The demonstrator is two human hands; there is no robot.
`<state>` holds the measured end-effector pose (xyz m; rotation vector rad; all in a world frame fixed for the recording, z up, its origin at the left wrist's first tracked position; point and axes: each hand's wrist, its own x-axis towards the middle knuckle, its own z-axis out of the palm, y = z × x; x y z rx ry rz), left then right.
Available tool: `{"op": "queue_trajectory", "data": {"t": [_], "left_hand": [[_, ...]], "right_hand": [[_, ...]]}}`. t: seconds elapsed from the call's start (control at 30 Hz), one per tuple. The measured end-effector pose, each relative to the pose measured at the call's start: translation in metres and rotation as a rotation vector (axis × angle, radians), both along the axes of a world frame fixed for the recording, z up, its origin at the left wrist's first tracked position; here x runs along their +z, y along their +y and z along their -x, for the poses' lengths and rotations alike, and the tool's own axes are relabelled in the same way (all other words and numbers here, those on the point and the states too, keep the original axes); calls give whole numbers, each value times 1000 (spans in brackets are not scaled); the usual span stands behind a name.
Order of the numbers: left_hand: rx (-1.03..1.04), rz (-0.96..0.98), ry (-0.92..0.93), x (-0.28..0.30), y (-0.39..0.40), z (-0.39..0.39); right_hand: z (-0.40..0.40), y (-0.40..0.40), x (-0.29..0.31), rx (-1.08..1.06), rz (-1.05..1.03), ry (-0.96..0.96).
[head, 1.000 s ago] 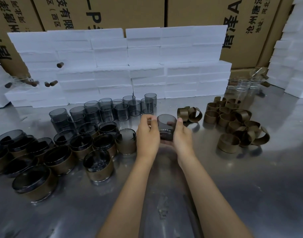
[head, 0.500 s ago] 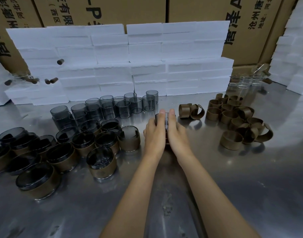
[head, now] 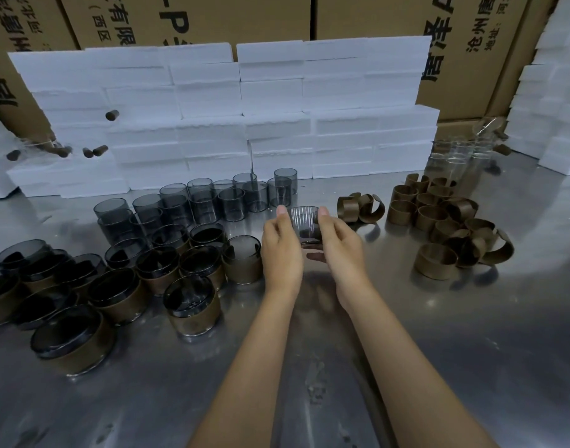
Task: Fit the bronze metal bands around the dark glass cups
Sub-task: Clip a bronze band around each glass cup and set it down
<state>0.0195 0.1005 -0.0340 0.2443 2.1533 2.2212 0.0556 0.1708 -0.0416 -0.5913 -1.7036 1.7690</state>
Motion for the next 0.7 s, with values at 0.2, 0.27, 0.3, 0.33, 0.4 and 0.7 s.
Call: {"op": "queue_trajectory", "data": {"t": [0.2,0.27,0.3,0.33,0.4,0.7], "left_hand": [[-100,64,11,5,-4,-13],[-82,101,29,5,-5,-12],[-74,116,32,5,-6,-11],[-75,128,37,5,-6,-9],[-97,154,61,3,-5,-6],[-19,48,145,-1,-4,3]], "right_hand": [[0,-10,-3,264,178,-1],[2,-8,-1,197,132,-33],[3,-9,0,139,108,-56],[5,-9,1,83,82,-74],[5,-9,1,14,27,-61],[-2,4,2,-100,-4,63]]}}
